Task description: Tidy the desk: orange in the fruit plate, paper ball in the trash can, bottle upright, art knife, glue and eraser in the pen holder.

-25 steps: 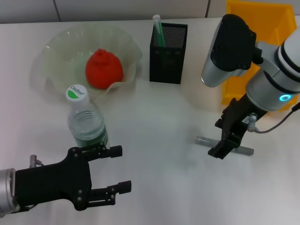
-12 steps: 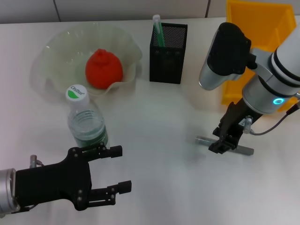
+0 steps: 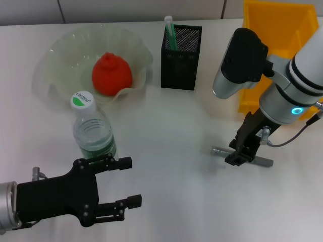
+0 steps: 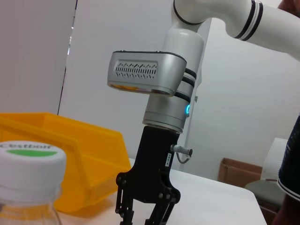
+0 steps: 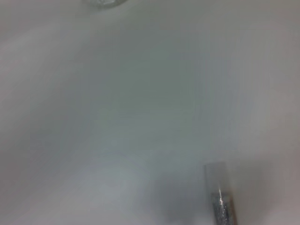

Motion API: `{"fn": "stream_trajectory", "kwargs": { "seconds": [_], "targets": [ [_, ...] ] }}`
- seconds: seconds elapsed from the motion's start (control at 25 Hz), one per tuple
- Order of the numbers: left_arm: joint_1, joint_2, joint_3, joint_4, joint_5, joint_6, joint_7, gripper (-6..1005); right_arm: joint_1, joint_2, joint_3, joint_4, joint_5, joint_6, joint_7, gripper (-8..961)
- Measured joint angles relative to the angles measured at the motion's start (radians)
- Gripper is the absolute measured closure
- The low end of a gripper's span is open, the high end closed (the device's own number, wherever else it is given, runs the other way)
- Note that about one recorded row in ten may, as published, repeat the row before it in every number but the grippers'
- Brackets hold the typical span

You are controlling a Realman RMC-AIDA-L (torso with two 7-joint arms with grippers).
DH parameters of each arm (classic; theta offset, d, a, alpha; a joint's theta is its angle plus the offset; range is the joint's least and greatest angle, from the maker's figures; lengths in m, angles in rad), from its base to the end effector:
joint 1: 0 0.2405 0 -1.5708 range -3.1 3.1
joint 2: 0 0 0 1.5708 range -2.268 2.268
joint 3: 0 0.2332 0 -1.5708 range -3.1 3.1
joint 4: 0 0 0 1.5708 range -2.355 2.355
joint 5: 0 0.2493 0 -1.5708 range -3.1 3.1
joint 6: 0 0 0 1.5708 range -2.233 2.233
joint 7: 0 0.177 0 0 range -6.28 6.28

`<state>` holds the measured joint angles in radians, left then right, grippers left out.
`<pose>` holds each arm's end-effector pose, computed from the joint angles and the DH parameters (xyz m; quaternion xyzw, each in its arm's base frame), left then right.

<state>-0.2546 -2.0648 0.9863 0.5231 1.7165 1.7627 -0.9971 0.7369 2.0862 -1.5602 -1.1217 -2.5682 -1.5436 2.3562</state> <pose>-0.2826 0.2455 -0.0491 -0.9315 -0.1404 -0.3295 0.0631 0.1621 0.3704 -0.0768 -0.9447 0.1853 -0.2632 0.0626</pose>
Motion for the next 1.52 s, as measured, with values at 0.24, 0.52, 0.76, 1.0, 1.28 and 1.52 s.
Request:
{"fn": "stream_trajectory", "kwargs": {
  "seconds": [0.24,0.52,0.76,1.0,1.28,1.52],
  "targets": [
    [0.0,0.0,0.0,0.0,0.0,0.0,0.0,215,0.0,0.0,-0.027,0.009,-0.01,0.017,-0.012,607],
    [0.0,0.0,0.0,-0.002,0.0,-0.001,0.0,215,0.019,0.0,-0.047,0.056,-0.016,0.031,-0.012,633],
    [0.0,0.0,0.0,-0.002,0.0,-0.002,0.0,215,0.027,0.0,-0.047,0.079,-0.017,0.037,-0.012,674],
    [0.003,0.0,0.0,-0.002,0.0,-0.004,0.0,215,0.03,0.0,-0.043,0.079,-0.015,0.037,-0.012,815],
    [0.002,0.0,-0.001,0.003,0.0,0.0,0.0,215,-0.006,-0.003,0.009,-0.014,0.031,0.01,-0.017,816],
    [0.003,0.0,0.0,0.003,0.0,0.005,0.0,215,-0.085,-0.004,0.26,-0.149,0.176,-0.02,-0.11,816]
  ]
}}
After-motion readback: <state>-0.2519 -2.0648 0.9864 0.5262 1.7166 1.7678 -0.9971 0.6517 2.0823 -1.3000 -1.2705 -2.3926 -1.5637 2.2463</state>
